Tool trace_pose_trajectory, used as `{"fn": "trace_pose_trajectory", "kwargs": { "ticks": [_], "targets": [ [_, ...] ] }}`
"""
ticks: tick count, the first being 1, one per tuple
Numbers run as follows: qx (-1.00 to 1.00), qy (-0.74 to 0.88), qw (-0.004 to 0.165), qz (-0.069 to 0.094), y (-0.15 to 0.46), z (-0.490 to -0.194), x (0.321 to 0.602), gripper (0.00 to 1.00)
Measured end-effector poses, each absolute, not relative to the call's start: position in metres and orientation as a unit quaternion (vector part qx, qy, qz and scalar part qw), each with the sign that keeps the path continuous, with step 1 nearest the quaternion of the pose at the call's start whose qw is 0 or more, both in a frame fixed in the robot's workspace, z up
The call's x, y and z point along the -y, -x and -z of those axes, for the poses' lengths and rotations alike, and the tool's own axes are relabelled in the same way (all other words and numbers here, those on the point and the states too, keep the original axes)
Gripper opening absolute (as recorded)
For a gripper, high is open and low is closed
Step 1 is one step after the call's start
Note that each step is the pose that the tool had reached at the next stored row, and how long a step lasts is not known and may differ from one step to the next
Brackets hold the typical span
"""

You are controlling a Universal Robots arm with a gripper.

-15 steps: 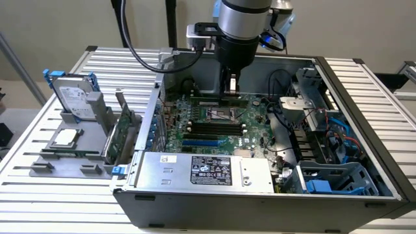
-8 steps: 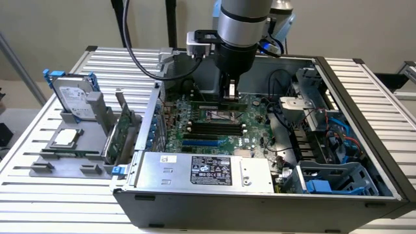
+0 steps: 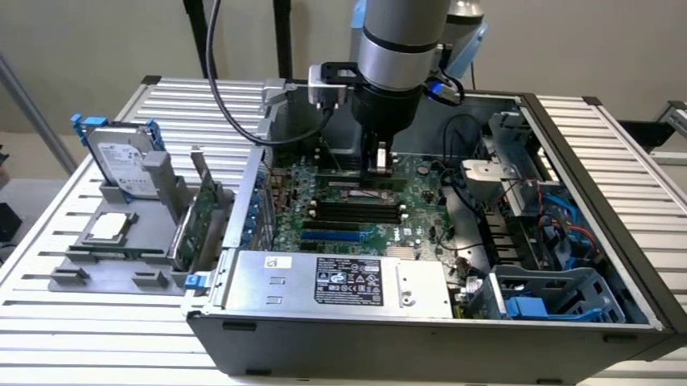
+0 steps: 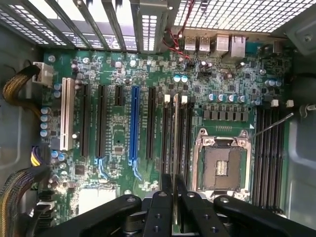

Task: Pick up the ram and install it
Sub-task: 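Insert the ram into the slot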

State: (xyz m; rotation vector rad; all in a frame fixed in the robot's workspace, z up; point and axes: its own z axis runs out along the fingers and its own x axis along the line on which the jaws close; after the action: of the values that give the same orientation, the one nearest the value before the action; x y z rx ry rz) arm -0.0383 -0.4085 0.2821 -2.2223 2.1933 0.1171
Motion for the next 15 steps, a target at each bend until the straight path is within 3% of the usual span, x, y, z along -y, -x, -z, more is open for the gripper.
{"fn": "trace_pose_trajectory", "kwargs": {
  "ticks": [15],
  "targets": [
    [-0.704,0.709,0.009,-0.037,0.036,-0.255,0.409,0.0]
  ]
}}
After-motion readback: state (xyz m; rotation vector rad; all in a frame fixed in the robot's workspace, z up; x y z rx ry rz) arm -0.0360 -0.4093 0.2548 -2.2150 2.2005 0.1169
